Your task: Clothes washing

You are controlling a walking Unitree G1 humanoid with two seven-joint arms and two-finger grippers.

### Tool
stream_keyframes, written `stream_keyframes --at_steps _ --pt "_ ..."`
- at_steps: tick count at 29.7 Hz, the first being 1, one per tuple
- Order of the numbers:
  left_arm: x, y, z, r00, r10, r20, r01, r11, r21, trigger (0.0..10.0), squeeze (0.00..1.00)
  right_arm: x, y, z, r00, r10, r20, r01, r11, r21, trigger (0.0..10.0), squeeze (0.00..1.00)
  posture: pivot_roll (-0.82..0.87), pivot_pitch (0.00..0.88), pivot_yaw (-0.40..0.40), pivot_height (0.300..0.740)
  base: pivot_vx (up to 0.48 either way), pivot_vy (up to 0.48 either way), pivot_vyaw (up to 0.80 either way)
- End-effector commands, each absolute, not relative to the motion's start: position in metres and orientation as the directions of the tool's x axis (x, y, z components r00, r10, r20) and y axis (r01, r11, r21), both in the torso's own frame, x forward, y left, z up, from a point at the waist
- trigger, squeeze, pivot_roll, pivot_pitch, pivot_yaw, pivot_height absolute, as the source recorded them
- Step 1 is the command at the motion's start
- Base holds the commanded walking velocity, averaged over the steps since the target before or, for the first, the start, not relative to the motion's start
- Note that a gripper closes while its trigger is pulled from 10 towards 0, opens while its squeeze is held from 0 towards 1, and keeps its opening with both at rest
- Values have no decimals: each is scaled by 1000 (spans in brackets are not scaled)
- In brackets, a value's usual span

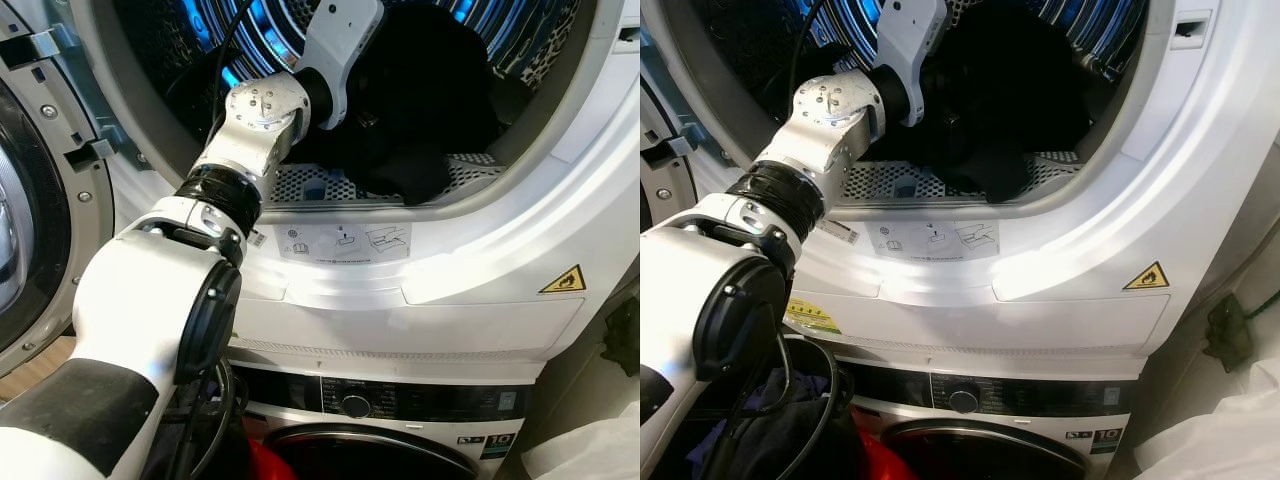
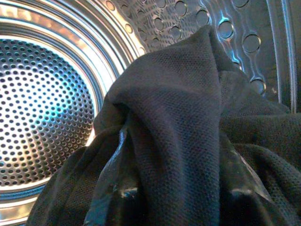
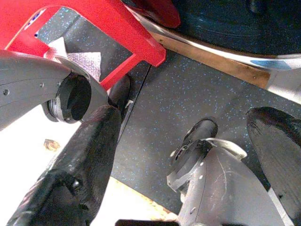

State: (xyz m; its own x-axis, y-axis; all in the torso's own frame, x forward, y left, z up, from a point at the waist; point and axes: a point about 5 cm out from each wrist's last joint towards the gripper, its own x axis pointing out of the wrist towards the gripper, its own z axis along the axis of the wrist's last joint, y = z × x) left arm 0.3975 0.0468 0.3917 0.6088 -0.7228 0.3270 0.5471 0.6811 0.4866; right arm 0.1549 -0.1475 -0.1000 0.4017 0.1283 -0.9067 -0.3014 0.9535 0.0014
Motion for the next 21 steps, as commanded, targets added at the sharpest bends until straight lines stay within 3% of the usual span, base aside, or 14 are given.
stream_keyframes --at_steps 1,21 --pt "402 55 387 639 -715 283 557 684 471 10000 1000 152 -143 -101 401 136 -906 -285 958 18 10000 0 -17 0 161 740 0 0 0" --pt "401 66 394 621 -723 302 591 685 426 10000 1000 150 -143 -102 403 106 -909 -268 964 -7 10000 0 -24 0 180 740 0 0 0"
